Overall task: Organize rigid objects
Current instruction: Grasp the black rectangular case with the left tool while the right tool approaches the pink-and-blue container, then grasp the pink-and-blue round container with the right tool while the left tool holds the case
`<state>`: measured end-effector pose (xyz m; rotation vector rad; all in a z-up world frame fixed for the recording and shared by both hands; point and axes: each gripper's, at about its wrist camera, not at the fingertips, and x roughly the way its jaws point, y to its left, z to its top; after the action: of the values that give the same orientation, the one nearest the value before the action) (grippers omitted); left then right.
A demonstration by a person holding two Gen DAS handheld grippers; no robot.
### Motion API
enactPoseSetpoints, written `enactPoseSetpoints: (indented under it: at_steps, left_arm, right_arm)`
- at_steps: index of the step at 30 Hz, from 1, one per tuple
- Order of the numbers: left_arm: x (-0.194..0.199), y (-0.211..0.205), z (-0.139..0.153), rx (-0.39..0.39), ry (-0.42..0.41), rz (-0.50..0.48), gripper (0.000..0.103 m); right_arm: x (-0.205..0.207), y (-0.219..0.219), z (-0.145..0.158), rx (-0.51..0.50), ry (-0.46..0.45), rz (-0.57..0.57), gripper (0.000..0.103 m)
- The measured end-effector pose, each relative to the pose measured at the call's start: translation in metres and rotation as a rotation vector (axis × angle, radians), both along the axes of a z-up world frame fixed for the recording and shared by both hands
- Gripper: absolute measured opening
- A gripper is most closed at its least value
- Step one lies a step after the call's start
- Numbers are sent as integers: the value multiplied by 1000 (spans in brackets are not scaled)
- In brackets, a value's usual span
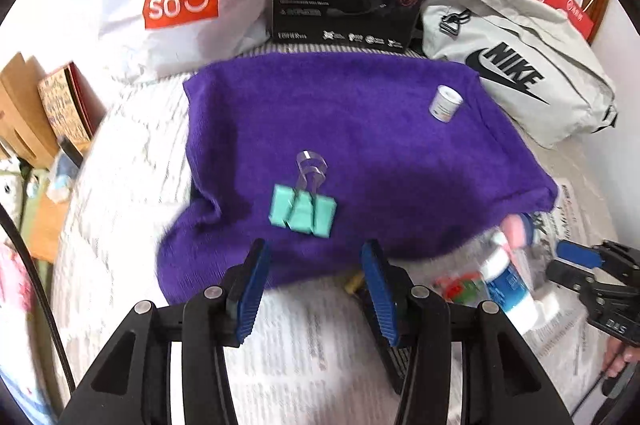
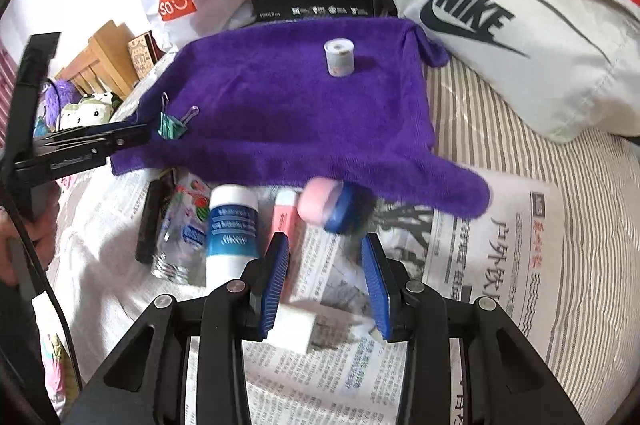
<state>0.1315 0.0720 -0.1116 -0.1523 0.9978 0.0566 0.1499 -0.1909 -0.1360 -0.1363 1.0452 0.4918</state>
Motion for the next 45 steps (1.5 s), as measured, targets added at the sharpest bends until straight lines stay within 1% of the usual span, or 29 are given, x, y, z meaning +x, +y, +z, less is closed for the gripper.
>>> enactPoseSetpoints:
  at_steps: [3,5,9,11,12,14,16,18,20,22,25,26,27,30,33,34,37,38,39,41,45]
  left_arm:
    - [-14,-7,-6,-40,14,-16,46]
    - [-21,-17,-9,-34,22,-19,46]
    - [-24,-32,-17,-53,50,-32,46]
    - [-23,-39,-22,-37,66,-38,46]
    - [-21,-41,-25,-18,75,-36,48]
    - [-22,-41,-25,-4,57,-31,49]
    - [-23,-38,-26,1,59,-21,49]
    - [-26,-34,-27,27,67,-8,48]
    - [-29,-30,-30,30,77,-9,48]
    - [-31,-29,-30,27,67,-9,48]
    - [-33,-34,-31,39,82,3,48]
    - [-35,-37,-31,43,87,2,49]
    - [-38,-40,-32,54,90,-2,52]
    - [-46,-44,-33,106,89,8,58]
    - [-51,-28,-33,64,77,63,58]
    - [-52,-25,-33,56,72,63,58]
    - [-50,-28,-33,83,77,54,55]
    - [-48,-30,-34,90,72,49,51]
    - [-48,-32,-34,88,62,38,39]
    - [-47,-33,-33,64,49,22,27]
    - [-42,-32,-33,21,25,26,23]
  right_arm:
    - [-6,-6,-7,2,13,-5,38]
    - [-9,-11,-11,6,26,-14,38]
    - [-15,-18,-15,32,38,-31,38]
    - [-18,-21,-12,34,31,-38,38]
    - [-20,-23,-11,36,30,-35,38]
    - [-21,-24,-10,31,29,-33,38]
    - [-23,-27,-9,25,24,-36,38]
    - [-25,-31,-8,23,25,-37,38]
    - [-27,-34,-8,20,24,-38,38]
    - [-29,-36,-7,19,23,-37,38]
    - [-30,-39,-5,17,17,-40,38]
    - [-29,-39,-5,15,17,-42,38]
    - [-29,-40,-5,15,17,-44,38]
    - [-28,-40,-3,17,17,-43,38]
    - [-28,-40,-3,13,15,-40,38]
    - [-27,-40,-3,10,16,-37,38]
    - [-24,-39,-5,2,14,-33,38]
    - [-21,-38,-5,-2,13,-35,38]
    - [-19,-38,-5,-3,12,-40,38]
    - [-12,-39,-6,8,16,-53,38]
    - [1,-34,-9,2,18,-61,38]
